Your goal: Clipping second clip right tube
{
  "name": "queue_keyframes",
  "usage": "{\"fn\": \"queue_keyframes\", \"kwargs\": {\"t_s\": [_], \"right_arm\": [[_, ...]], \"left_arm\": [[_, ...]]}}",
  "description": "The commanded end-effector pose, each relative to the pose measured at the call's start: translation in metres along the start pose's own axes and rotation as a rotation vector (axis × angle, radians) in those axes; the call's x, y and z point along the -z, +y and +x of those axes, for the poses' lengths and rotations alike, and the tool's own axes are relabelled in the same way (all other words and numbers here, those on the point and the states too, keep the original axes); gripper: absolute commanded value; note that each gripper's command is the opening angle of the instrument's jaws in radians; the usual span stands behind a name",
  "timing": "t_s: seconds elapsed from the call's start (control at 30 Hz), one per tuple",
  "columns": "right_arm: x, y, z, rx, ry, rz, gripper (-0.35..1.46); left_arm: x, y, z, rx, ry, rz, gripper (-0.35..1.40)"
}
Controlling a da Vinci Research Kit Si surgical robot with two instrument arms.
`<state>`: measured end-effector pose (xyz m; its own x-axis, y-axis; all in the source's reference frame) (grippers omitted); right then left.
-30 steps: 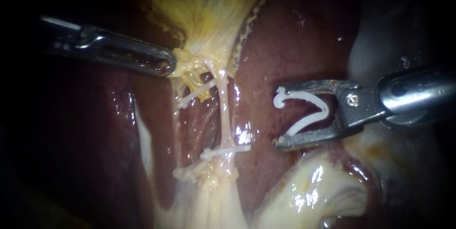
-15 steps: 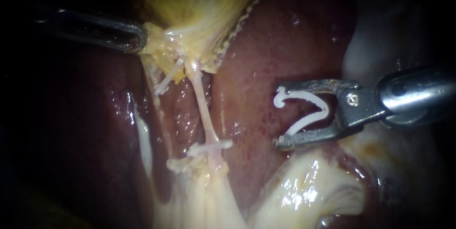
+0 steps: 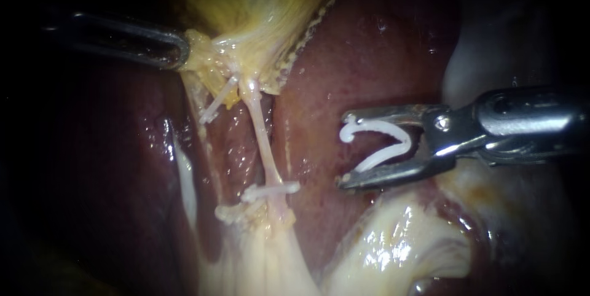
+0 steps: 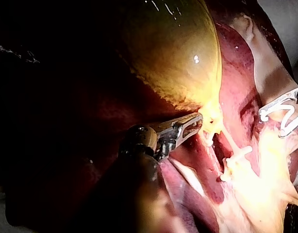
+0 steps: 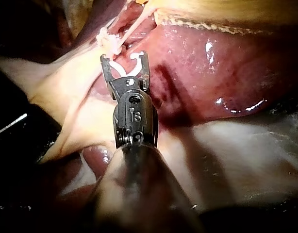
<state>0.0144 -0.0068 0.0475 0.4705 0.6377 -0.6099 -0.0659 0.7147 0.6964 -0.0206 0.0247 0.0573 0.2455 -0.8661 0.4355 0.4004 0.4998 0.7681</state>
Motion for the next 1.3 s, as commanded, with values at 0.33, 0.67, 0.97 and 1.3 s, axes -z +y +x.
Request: {"fn": "queue_keyframes", "kwargs": {"t_s": [0.33,0.67,0.97,1.3], "right_arm": [[-0.0039,0.0006,-0.0006,-0.142,0.009,0.026,0.49],[-0.0074,0.0029,-0.0028,-0.207,0.016,0.011,0.49],[-0.0098,0.0046,-0.0047,-0.215,0.002,0.038,0.49],[-0.0127,0.0049,-0.0053,-0.239,0.055,0.137,0.5]], "left_arm": [[-0.0002,-0.0003,0.0,0.001,-0.001,-0.003,-0.35],[-0.0005,-0.0006,0.0001,0.001,-0.003,-0.006,-0.35],[-0.0006,-0.0006,0.0002,0.0,-0.003,-0.007,-0.35],[-0.0008,-0.0006,0.0001,0.0,-0.004,-0.008,-0.35]]}}
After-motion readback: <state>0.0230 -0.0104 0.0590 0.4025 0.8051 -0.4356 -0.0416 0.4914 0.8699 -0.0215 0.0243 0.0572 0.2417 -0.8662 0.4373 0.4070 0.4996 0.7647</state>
